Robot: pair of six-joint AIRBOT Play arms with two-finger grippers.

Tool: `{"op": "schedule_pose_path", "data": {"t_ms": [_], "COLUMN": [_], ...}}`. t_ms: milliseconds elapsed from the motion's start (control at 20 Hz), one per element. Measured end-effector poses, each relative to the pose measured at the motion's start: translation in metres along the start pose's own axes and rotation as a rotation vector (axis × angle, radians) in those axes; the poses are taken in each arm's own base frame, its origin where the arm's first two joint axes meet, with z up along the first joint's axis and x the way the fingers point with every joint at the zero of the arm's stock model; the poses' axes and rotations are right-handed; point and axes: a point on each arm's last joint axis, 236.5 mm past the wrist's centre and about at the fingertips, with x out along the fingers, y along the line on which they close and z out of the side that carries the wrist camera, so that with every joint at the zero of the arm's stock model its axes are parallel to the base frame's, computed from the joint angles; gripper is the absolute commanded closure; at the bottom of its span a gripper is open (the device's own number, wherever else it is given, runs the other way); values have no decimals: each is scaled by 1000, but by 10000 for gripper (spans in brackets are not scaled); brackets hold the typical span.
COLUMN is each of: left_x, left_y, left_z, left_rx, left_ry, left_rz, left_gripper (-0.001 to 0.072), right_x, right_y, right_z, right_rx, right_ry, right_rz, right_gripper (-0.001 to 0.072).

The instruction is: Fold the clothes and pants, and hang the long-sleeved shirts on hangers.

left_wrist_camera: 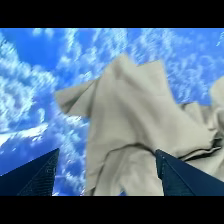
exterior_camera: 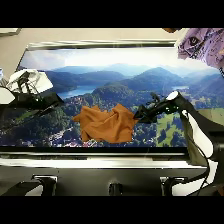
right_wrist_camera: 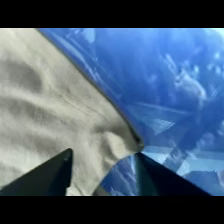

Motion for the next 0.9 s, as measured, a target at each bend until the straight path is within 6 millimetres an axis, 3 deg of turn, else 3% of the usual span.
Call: {"op": "schedule_pose_path", "data": {"t_ms": [200, 450, 700, 900], "left_x": [6, 49, 95, 116], "left_y": [34, 52, 56, 56], "left_z": [2, -13, -38, -37], "left_rx": [-48, -146, -230, -265], "left_ry": [8, 25, 87, 87], "left_rz": [37, -46, -140, -181], "left_gripper": [-13, -13, -13, -12], "right_x": [3, 3, -2, -10], "right_y": [2, 4, 8, 15], "right_z": [11, 17, 18, 20], "right_rx": [8, -6, -22, -39], "right_ry": [-43, -68, -85, -110], "right_rz": [7, 14, 19, 24], "right_gripper": [676, 685, 684, 684]}}
